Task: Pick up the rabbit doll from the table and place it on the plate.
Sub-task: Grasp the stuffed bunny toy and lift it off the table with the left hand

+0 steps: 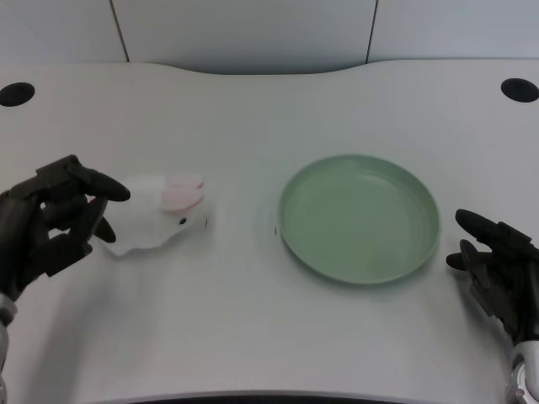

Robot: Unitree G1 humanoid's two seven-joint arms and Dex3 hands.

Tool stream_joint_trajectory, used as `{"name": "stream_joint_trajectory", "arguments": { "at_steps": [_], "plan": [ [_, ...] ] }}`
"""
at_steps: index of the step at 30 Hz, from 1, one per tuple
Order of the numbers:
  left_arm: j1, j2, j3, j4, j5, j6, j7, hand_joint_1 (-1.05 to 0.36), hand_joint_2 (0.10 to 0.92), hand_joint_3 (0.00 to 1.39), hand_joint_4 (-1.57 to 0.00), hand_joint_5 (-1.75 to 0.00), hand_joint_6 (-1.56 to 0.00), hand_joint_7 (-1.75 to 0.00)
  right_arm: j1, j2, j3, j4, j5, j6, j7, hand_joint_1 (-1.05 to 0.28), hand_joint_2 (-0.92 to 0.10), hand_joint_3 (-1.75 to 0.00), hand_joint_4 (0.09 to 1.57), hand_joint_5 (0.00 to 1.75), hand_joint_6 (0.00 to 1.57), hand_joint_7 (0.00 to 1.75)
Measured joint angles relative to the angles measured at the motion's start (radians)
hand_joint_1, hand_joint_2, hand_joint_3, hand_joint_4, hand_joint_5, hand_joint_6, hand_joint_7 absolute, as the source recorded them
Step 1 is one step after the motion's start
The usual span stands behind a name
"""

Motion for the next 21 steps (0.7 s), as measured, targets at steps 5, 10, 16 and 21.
{"name": "stream_joint_trajectory", "arguments": {
  "at_steps": [5, 10, 16, 21],
  "plan": [
    [-0.064, 0.113, -0.072, -0.002, 0.158, -0.047, -0.001, -0.61, 0.921, 0.41, -0.56, -1.04, -0.75, -0.22, 0.004, 0.007, -0.004, -0.002, 0.014, 0.0, 0.009, -0.36, -0.92, -0.36, 0.59, 1.09, 0.85, 0.01],
    [-0.166, 0.23, -0.162, 0.03, 0.39, -0.122, 0.07, -0.7, 0.916, 0.05, -0.43, -0.45, -0.52, -0.01, 0.012, 0.003, 0.007, -0.002, -0.005, -0.005, -0.006, -0.34, -0.92, -0.37, 0.6, 1.09, 0.84, 0.0],
    [-0.31, 0.31, -0.307, 0.112, 0.641, -0.092, 0.139, -0.92, 0.921, 0.07, -0.13, -0.16, -0.25, 0.0, 0.019, 0.001, 0.018, -0.007, -0.01, -0.004, -0.018, -0.35, -0.92, -0.38, 0.57, 1.06, 0.84, 0.0],
    [-0.442, 0.317, -0.424, 0.212, 0.761, -0.026, 0.142, -1.04, 0.921, 0.09, -0.03, -0.1, -0.13, 0.0, 0.027, -0.001, 0.027, -0.007, -0.01, -0.007, -0.014, -0.37, -0.92, -0.37, 0.58, 1.05, 0.85, 0.01]
  ]
}}
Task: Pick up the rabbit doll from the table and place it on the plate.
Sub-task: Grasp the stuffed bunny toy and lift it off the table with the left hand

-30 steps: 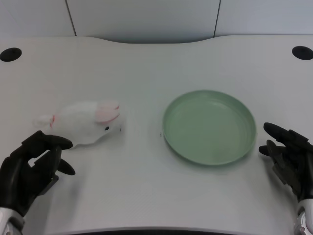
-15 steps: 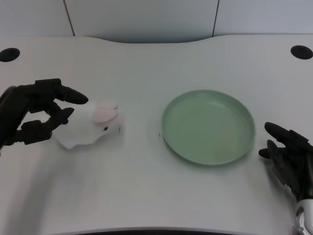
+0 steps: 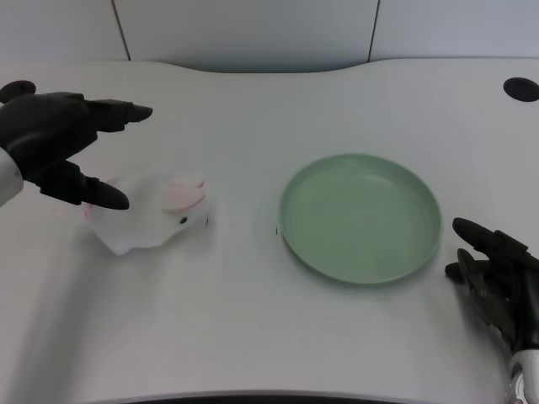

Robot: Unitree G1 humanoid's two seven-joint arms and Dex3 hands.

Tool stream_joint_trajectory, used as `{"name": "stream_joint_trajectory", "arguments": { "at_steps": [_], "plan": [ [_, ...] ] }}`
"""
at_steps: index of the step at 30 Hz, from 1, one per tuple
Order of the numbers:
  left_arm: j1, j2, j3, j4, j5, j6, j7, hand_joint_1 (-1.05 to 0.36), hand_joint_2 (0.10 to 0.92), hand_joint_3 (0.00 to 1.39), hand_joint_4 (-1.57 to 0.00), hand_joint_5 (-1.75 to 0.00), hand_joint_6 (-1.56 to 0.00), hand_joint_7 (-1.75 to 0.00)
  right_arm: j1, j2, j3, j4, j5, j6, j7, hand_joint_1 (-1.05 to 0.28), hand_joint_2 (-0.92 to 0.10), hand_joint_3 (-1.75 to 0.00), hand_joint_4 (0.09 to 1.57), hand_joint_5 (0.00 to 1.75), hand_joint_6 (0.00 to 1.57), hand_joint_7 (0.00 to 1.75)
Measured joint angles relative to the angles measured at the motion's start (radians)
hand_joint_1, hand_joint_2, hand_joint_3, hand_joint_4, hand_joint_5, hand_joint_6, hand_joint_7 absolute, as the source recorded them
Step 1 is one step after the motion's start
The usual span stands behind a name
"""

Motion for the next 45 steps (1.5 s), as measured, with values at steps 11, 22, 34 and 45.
{"name": "stream_joint_trajectory", "arguments": {
  "at_steps": [11, 22, 34, 45],
  "plan": [
    [-0.229, -0.111, -0.179, 0.324, 0.06, 0.104, -0.02, -1.05, 0.898, 0.03, -0.01, -0.09, -0.1, 0.0, 0.006, -0.001, -0.001, 0.001, 0.005, -0.017, 0.032, -0.34, -0.92, -0.36, 0.57, 1.04, 0.84, 0.01],
    [-0.325, -0.259, -0.297, 0.602, 0.102, 0.196, 0.04, -1.05, 0.89, 0.01, -0.05, -0.11, -0.12, -0.01, 0.01, 0.002, -0.015, 0.0, 0.009, -0.034, 0.027, -0.32, -0.92, -0.37, 0.58, 1.01, 0.83, 0.0],
    [-0.332, -0.326, -0.374, 0.685, 0.133, 0.252, 0.071, -1.05, 0.872, 0.0, -0.01, -0.1, -0.1, 0.0, 0.026, 0.004, -0.03, -0.001, 0.022, -0.069, 0.037, -0.31, -0.92, -0.34, 0.62, 0.91, 0.84, 0.01],
    [-0.331, -0.358, -0.468, 0.711, 0.2, 0.289, 0.142, -1.05, 0.832, 0.0, 0.0, -0.07, -0.05, 0.0, 0.045, 0.004, -0.026, -0.002, 0.002, -0.091, -0.018, -0.3, -0.92, -0.32, 0.69, 0.83, 0.88, 0.02]
  ]
}}
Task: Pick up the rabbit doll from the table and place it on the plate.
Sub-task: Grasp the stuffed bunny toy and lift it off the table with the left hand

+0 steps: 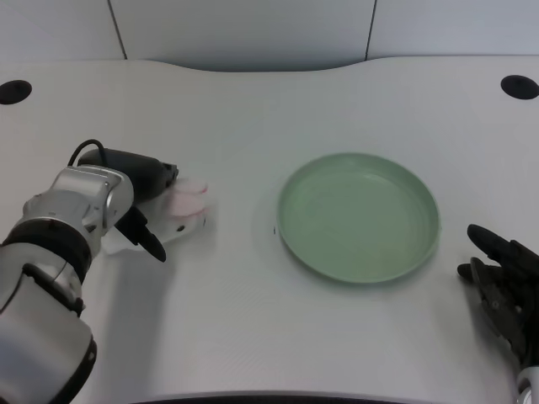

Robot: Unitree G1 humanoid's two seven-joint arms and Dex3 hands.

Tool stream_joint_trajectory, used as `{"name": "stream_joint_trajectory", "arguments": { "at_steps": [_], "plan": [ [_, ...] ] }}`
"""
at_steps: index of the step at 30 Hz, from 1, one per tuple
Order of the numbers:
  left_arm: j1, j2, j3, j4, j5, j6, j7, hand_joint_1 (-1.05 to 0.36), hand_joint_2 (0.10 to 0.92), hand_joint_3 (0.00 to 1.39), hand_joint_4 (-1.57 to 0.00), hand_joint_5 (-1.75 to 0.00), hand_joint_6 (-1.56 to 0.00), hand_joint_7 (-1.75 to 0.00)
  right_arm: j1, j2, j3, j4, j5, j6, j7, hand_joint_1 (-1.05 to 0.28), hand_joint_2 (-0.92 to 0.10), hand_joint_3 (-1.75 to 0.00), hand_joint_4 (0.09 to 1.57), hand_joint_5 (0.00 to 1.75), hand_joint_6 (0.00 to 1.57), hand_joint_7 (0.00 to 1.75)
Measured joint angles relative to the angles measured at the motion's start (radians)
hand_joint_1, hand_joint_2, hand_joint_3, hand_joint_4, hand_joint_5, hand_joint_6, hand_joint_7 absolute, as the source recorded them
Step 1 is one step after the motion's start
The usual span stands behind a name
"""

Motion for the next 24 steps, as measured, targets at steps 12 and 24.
{"name": "stream_joint_trajectory", "arguments": {
  "at_steps": [12, 24],
  "plan": [
    [0.007, 0.004, -0.109, 0.02, 0.106, 0.012, 0.21, -0.87, 0.721, 0.0, -0.19, -0.22, -0.23, -0.07, 0.01, 0.003, -0.003, 0.0, 0.007, -0.015, 0.005, -0.28, -0.92, -0.3, 0.71, 0.81, 0.89, 0.02],
    [0.015, 0.024, -0.039, 0.022, 0.042, -0.085, 0.293, -0.46, 0.714, 0.01, -0.51, -1.17, -0.45, -0.87, 0.015, 0.003, -0.005, -0.012, 0.014, -0.019, 0.002, -0.29, -0.92, -0.29, 0.71, 0.79, 0.89, 0.02]
  ]
}}
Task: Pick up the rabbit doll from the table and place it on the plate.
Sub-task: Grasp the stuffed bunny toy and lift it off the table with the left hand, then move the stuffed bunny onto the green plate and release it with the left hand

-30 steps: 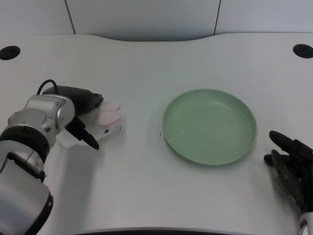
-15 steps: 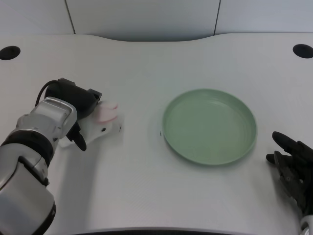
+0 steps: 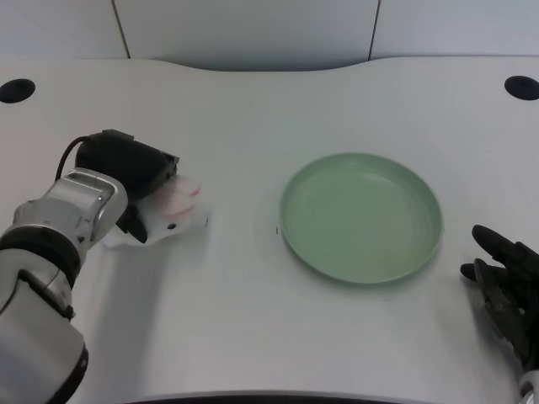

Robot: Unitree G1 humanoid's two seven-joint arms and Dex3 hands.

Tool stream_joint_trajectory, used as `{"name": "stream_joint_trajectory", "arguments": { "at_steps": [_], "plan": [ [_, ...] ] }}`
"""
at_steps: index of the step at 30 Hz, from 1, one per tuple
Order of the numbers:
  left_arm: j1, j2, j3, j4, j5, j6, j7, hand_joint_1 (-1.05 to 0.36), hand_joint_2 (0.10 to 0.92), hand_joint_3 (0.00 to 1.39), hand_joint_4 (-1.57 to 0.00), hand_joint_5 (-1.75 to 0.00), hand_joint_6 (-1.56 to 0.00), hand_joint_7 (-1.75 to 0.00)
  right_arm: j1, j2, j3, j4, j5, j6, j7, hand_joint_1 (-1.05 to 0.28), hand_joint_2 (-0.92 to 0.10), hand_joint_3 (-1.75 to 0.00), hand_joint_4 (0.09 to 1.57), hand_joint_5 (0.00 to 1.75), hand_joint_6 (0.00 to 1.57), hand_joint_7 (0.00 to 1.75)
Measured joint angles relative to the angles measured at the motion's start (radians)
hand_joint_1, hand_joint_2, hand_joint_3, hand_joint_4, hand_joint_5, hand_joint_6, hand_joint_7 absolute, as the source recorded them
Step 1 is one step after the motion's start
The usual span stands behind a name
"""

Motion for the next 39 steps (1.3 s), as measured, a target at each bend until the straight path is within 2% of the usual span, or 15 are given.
{"name": "stream_joint_trajectory", "arguments": {
  "at_steps": [2, 3, 4, 8, 12, 17, 19, 20, 23, 27, 29, 30, 31, 35, 39],
  "plan": [
    [0.0, 0.001, 0.01, 0.0, -0.013, -0.001, -0.002, -0.45, 0.731, 0.01, -0.66, -1.09, -0.53, -0.71, 0.004, 0.0, 0.002, -0.002, -0.003, -0.002, -0.004, -0.29, -0.92, -0.29, 0.71, 0.79, 0.89, 0.02],
    [0.0, 0.001, 0.017, 0.0, -0.02, 0.0, -0.005, -0.43, 0.739, 0.01, -0.67, -1.12, -0.56, -0.73, 0.007, 0.0, 0.003, -0.003, -0.006, -0.002, -0.008, -0.29, -0.92, -0.29, 0.71, 0.78, 0.89, 0.02],
    [0.0, 0.0, 0.023, 0.0, -0.023, 0.004, -0.011, -0.41, 0.741, 0.0, -0.65, -1.2, -0.55, -0.87, 0.01, 0.0, 0.004, -0.005, -0.009, -0.002, -0.01, -0.28, -0.92, -0.29, 0.71, 0.78, 0.89, 0.02],
    [0.0, 0.0, 0.029, 0.0, -0.032, 0.023, -0.02, -0.37, 0.753, 0.0, -0.61, -1.27, -0.58, -1.08, 0.017, 0.004, 0.002, -0.008, -0.005, -0.004, -0.011, -0.27, -0.92, -0.29, 0.72, 0.78, 0.89, 0.02],
    [0.0, 0.0, 0.029, 0.0, -0.033, 0.036, -0.02, -0.35, 0.79, 0.02, -0.67, -1.56, -0.61, -1.44, 0.018, 0.009, 0.002, -0.011, -0.004, -0.01, -0.007, -0.29, -0.92, -0.29, 0.72, 0.79, 0.89, 0.02],
    [0.001, 0.001, 0.074, 0.0, -0.073, 0.022, -0.02, -0.3, 0.83, 0.03, -0.68, -1.4, -0.69, -1.14, 0.017, 0.008, 0.001, -0.009, -0.004, -0.01, -0.008, -0.28, -0.92, -0.29, 0.72, 0.78, 0.89, 0.02],
    [0.002, 0.004, 0.11, -0.001, -0.109, -0.002, -0.02, -0.26, 0.844, 0.05, -0.62, -1.65, -0.58, -1.57, 0.017, 0.008, 0.002, -0.009, -0.007, -0.01, -0.013, -0.27, -0.92, -0.3, 0.71, 0.77, 0.89, 0.01],
    [0.002, 0.005, 0.125, -0.001, -0.122, -0.013, -0.021, -0.25, 0.845, 0.05, -0.61, -1.7, -0.55, -1.65, 0.017, 0.008, 0.002, -0.009, -0.009, -0.01, -0.016, -0.27, -0.92, -0.3, 0.72, 0.77, 0.89, 0.01],
    [0.004, 0.009, 0.183, -0.008, -0.18, -0.065, -0.028, -0.2, 0.835, 0.07, -0.75, -1.74, -0.62, -1.74, 0.017, 0.008, 0.002, -0.009, -0.009, -0.007, -0.017, -0.28, -0.92, -0.29, 0.72, 0.76, 0.89, 0.01],
    [0.004, 0.011, 0.281, -0.024, -0.278, -0.104, -0.067, -0.19, 0.796, 0.09, -0.8, -1.75, -0.64, -1.75, 0.012, 0.009, -0.002, -0.007, 0.003, 0.004, -0.01, -0.31, -0.92, -0.28, 0.74, 0.77, 0.9, 0.02],
    [0.002, 0.012, 0.329, -0.032, -0.325, -0.115, -0.09, -0.18, 0.409, 0.88, -0.81, -1.75, -0.66, -1.75, 0.01, 0.008, 0.003, -0.007, -0.006, 0.005, -0.023, -0.3, -0.92, -0.3, 0.73, 0.78, 0.89, 0.01],
    [0.001, 0.012, 0.352, -0.035, -0.348, -0.128, -0.098, -0.19, 0.309, 1.07, -0.81, -1.75, -0.66, -1.75, 0.01, 0.008, 0.006, -0.007, -0.014, 0.005, -0.03, -0.3, -0.92, -0.3, 0.73, 0.78, 0.89, 0.01],
    [-0.001, 0.011, 0.368, -0.038, -0.362, -0.146, -0.102, -0.21, 0.265, 1.16, -0.82, -1.75, -0.66, -1.75, 0.01, 0.008, 0.01, -0.007, -0.018, 0.005, -0.035, -0.3, -0.92, -0.3, 0.72, 0.78, 0.89, 0.01],
    [-0.021, 0.001, 0.438, -0.047, -0.436, -0.207, -0.139, -0.29, 0.269, 1.17, -0.83, -1.75, -0.66, -1.75, 0.005, 0.008, 0.013, -0.003, -0.018, 0.005, -0.036, -0.29, -0.92, -0.31, 0.71, 0.79, 0.89, 0.01],
    [-0.051, -0.048, 0.46, -0.058, -0.461, -0.216, -0.167, -0.26, 0.288, 1.12, -0.87, -1.75, -0.69, -1.75, -0.007, 0.008, 0.015, 0.003, -0.019, 0.009, -0.036, -0.29, -0.92, -0.32, 0.71, 0.79, 0.89, 0.01]
  ]
}}
